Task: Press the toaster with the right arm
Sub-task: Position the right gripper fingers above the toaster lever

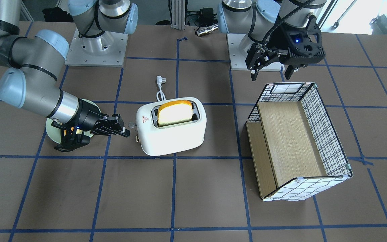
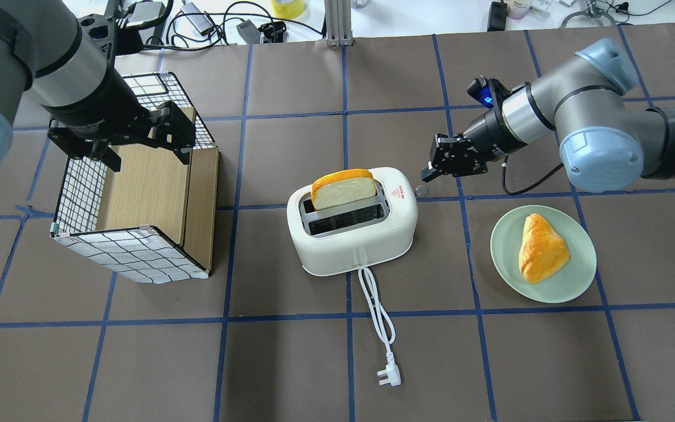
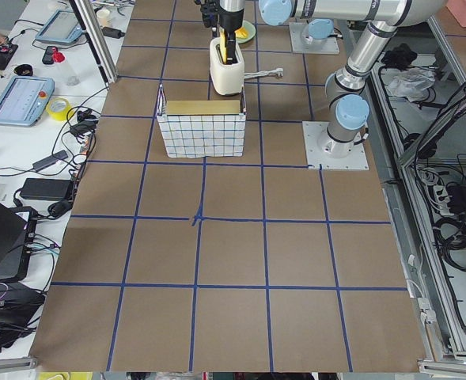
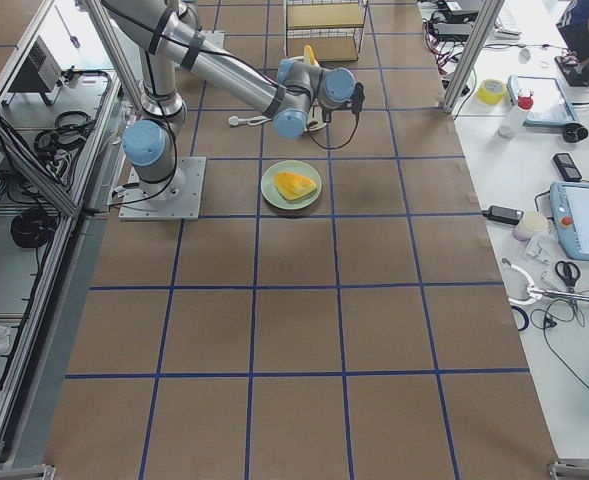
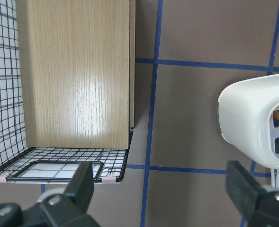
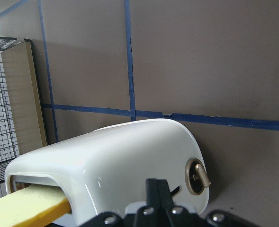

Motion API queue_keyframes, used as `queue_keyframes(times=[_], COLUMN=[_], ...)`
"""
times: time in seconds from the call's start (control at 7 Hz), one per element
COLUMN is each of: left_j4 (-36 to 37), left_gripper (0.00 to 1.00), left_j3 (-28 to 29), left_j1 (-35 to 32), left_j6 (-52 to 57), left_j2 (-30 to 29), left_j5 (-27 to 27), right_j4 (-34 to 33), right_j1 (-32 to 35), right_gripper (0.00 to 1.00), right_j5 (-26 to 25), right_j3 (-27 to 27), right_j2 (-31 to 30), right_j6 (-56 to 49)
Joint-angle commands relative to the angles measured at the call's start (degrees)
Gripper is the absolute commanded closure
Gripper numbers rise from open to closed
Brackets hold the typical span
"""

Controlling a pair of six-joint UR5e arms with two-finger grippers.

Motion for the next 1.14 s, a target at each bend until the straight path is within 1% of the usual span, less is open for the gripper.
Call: queue_keyframes(times=[0.0,0.43,0.57,1.0], left_j4=[0.0,0.0,0.0,0.0], left_gripper=[0.00,0.00,0.00,0.00], left_j3=[0.0,0.0,0.0,0.0], left_j1=[0.0,0.0,0.0,0.0], left_j6=[0.0,0.0,0.0,0.0], left_j2=[0.0,0.0,0.0,0.0], left_j5=[0.1,0.0,0.1,0.0], right_j4=[0.1,0.4,0.4,0.0], right_j1=[0.1,0.5,0.6,0.6], right_gripper=[1.00,1.00,1.00,1.00], right_j5=[-0.2,0.0,-0.1,0.0], right_j3=[0.0,0.9,1.9,2.6], right_j2=[-2.7,-3.0,-3.0,-2.1], right_j6=[4.3,4.2,3.5,2.7])
